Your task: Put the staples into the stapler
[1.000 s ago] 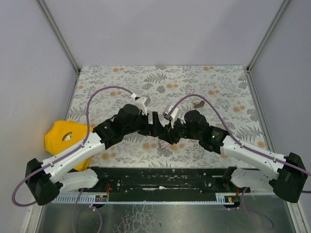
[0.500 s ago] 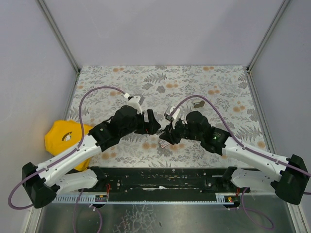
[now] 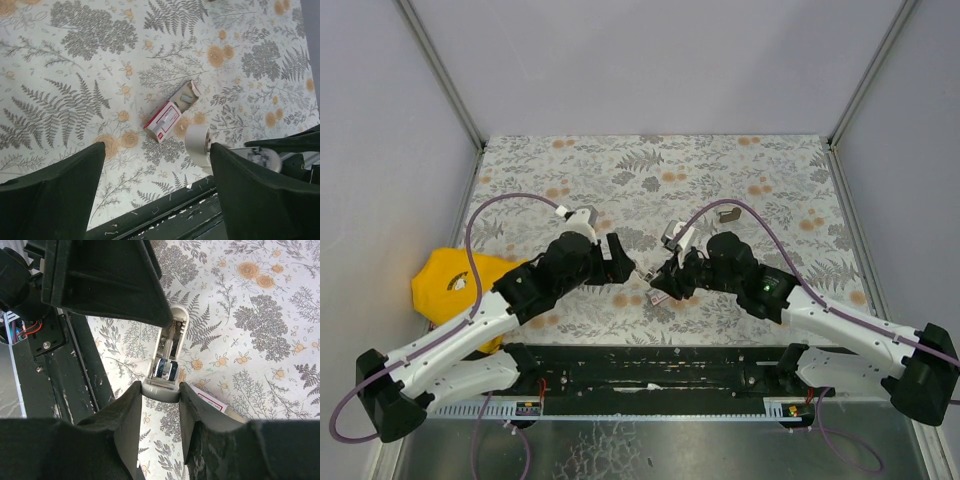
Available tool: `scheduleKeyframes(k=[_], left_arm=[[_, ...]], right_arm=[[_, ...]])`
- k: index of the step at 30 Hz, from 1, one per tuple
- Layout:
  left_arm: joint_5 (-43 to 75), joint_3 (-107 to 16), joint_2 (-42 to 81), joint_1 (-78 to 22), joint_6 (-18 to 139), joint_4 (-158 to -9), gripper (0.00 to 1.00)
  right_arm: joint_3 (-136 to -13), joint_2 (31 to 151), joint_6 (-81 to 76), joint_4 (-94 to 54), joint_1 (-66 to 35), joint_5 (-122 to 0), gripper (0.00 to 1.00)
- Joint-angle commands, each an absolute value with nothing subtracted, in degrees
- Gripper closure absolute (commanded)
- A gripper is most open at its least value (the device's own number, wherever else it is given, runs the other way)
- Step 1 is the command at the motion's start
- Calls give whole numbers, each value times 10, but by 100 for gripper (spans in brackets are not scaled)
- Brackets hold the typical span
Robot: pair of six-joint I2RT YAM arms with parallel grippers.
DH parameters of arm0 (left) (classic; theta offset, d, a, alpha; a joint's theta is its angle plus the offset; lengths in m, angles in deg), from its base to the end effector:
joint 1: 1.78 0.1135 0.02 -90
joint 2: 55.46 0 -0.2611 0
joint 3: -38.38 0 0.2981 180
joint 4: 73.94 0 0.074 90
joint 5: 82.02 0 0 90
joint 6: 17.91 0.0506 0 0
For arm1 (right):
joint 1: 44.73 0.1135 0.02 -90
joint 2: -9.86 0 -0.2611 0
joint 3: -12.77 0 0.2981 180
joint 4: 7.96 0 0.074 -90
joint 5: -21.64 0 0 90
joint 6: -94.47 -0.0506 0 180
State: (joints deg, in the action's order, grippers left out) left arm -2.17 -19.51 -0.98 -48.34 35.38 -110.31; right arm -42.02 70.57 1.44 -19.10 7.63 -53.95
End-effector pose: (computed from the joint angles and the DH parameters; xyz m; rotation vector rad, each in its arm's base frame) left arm 0.1920 -0.1897 0.2764 0.0834 2.2078 -0.6502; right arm 0.1771 0.2503 0.2744 -0.9796 1.6965 0.8884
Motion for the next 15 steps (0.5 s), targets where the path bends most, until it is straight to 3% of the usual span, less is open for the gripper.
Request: scheduleKeyframes(k=[1,15], left_arm=[[-70,-170,-37,-483,337,-1151,16],[-87,-174,-111,-465,364,-1179,10]], right_arm=[[-426,677,14,-155,79,-554,100],[-390,640,-22,-108,79,-539,100]])
